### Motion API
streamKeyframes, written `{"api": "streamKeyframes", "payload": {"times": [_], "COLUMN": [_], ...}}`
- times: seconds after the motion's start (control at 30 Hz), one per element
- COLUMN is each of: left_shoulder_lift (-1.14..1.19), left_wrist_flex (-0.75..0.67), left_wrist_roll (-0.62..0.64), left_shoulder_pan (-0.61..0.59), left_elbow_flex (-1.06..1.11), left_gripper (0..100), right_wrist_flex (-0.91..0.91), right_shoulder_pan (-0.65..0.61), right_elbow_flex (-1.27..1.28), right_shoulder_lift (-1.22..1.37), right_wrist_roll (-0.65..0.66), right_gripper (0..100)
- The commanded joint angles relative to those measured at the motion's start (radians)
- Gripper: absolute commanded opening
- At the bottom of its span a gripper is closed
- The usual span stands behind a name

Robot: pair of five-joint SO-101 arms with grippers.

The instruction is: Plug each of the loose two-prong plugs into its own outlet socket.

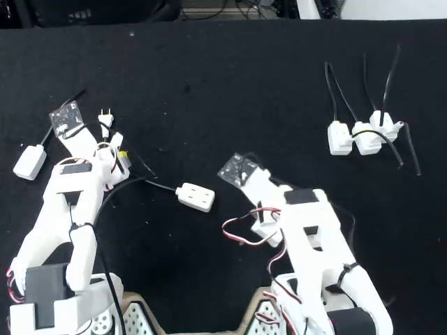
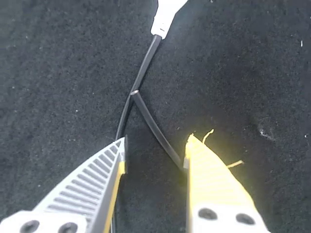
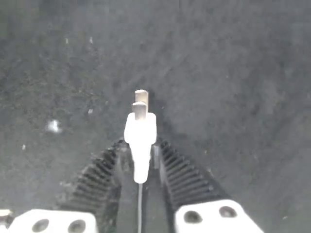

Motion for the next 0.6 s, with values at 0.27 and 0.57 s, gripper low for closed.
{"api": "streamKeyframes", "payload": {"times": [0.27, 0.57], "left_shoulder_lift": [-0.037, -0.081], "left_wrist_flex": [-0.017, -0.008], "left_wrist_roll": [0.003, 0.003], "left_shoulder_pan": [-0.01, -0.001], "left_elbow_flex": [-0.01, 0.015], "left_gripper": [20, 20], "right_wrist_flex": [-0.049, 0.196], "right_shoulder_pan": [0.031, -0.075], "right_elbow_flex": [-0.038, -0.245], "right_shoulder_lift": [-0.007, -0.005], "right_wrist_roll": [-0.012, -0.255], "right_gripper": [0.9, 1.1]}}
